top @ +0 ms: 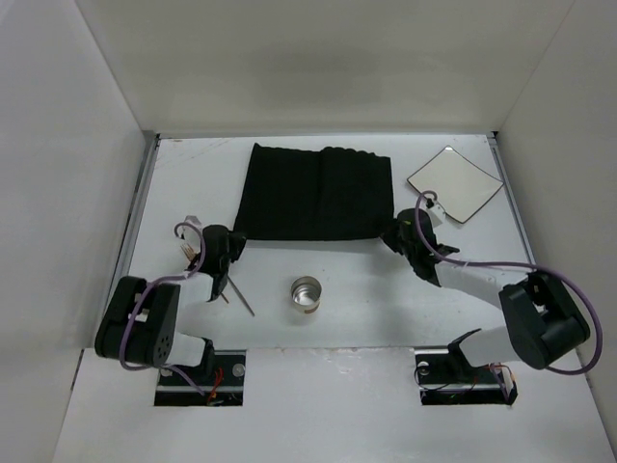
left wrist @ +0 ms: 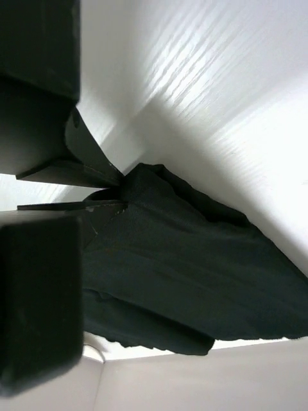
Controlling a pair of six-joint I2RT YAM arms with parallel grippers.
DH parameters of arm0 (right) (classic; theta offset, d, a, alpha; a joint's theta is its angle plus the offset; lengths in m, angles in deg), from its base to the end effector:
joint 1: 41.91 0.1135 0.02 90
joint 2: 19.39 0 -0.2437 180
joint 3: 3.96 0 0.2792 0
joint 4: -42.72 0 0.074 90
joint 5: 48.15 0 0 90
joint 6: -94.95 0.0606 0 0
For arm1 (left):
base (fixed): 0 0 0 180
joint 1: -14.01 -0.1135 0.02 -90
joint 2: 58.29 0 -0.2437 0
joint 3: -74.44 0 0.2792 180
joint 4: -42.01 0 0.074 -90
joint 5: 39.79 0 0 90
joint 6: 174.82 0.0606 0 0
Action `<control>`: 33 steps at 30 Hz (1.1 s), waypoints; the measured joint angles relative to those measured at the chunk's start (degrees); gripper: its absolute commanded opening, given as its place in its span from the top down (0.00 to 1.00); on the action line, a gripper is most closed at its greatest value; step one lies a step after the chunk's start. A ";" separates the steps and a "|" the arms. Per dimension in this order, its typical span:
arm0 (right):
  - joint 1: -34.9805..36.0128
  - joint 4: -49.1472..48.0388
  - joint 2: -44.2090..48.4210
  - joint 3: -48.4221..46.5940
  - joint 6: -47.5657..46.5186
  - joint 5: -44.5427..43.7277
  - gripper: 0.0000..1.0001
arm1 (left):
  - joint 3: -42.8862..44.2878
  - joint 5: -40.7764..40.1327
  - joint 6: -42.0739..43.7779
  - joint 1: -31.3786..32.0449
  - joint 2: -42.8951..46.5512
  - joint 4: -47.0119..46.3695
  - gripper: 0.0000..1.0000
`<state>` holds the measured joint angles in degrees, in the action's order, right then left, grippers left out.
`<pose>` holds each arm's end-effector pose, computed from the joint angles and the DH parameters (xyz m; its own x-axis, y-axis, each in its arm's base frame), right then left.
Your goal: Set the dinner table for one person
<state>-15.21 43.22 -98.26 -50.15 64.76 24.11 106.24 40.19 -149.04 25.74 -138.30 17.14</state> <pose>0.2926 0.1265 0.1298 -0.4188 0.7109 -0.5650 0.3220 0.6981 0.6396 0.2827 -0.0479 0.0924 -0.2081 -0.8624 -0.4614 -0.3303 0.5060 -0.7968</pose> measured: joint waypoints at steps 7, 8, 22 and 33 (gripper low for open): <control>-1.20 3.78 -0.15 0.31 -3.72 -1.73 0.37 | -1.75 -8.96 5.68 2.29 11.54 6.97 0.58; -1.25 4.13 0.35 0.55 -4.35 -1.97 0.34 | -1.81 -9.94 6.60 3.17 13.42 7.89 0.56; -1.20 9.01 2.29 -0.28 -11.85 -4.98 0.18 | 5.92 -19.34 15.58 8.26 6.67 19.08 0.44; -2.12 2.29 -8.02 -1.07 -8.17 2.56 0.81 | 8.26 -17.29 13.55 5.38 -3.37 15.13 0.79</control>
<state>-17.33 45.52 -106.28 -51.22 56.59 26.67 114.50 22.90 -135.49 31.12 -141.66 32.26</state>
